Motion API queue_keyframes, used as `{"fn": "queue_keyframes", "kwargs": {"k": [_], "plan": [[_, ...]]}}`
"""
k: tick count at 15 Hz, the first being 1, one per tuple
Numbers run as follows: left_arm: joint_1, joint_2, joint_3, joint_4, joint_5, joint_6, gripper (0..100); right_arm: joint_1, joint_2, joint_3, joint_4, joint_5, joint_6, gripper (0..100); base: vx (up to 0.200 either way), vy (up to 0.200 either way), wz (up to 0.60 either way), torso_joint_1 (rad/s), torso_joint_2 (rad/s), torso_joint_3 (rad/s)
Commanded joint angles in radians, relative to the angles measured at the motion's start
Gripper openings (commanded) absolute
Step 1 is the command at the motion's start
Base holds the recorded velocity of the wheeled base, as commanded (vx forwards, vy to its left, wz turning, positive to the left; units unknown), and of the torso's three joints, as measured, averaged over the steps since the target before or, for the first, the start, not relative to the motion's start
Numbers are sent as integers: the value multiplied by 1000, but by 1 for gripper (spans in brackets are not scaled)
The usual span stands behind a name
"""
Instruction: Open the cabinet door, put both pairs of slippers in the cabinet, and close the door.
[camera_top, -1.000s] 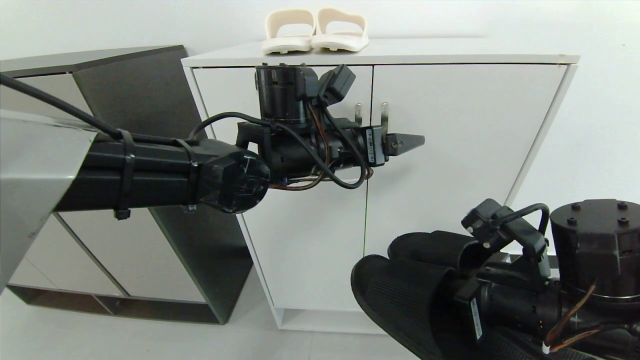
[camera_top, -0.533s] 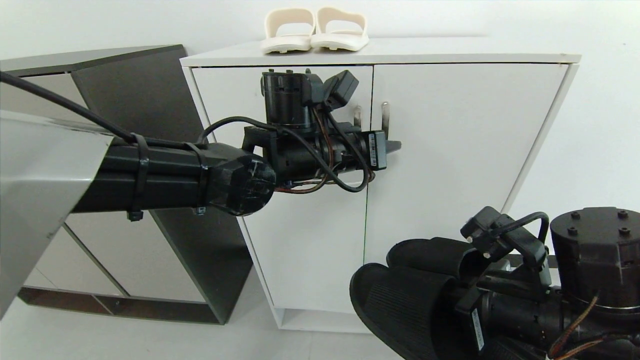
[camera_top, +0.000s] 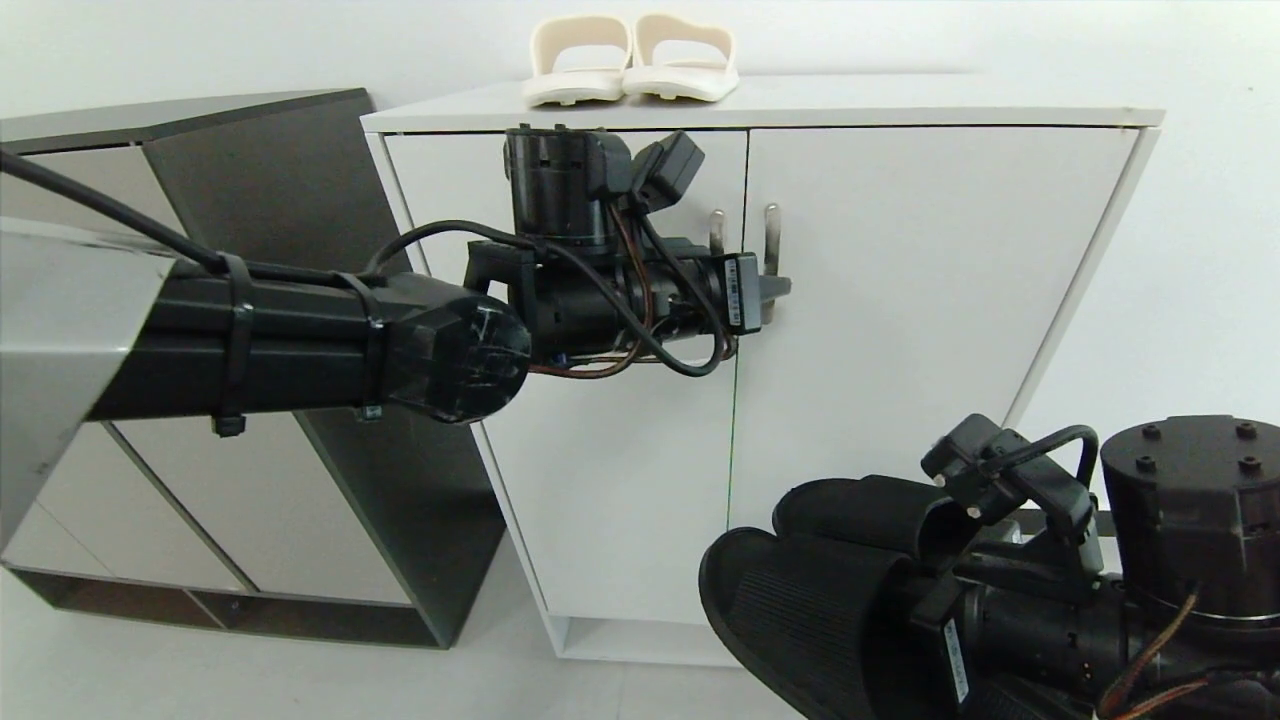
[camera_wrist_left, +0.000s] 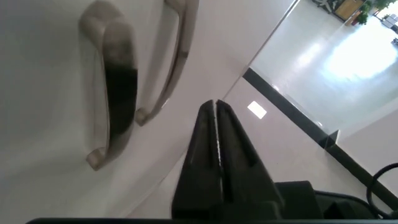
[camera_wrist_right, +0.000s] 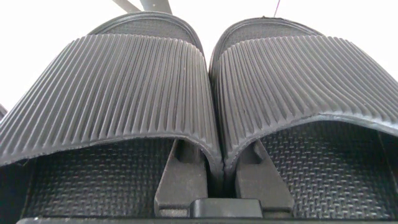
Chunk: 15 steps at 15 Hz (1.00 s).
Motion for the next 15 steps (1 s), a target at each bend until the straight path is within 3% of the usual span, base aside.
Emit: {"fn": "queue_keyframes", "kwargs": {"k": [1,7,15], "plan": [[0,-36,8,3,0,-1,100,1,-1,0,0,0,0,0,0,0,0,0,0,0],[5,-34,-6,14,-1,1,100,1,-4,0,0,-1,0,0,0,0,0,0,0,0],[3,97,-169,51,6,1,100,2,-1,2,0,0,0,0,0,0,0,0,0,0]]}}
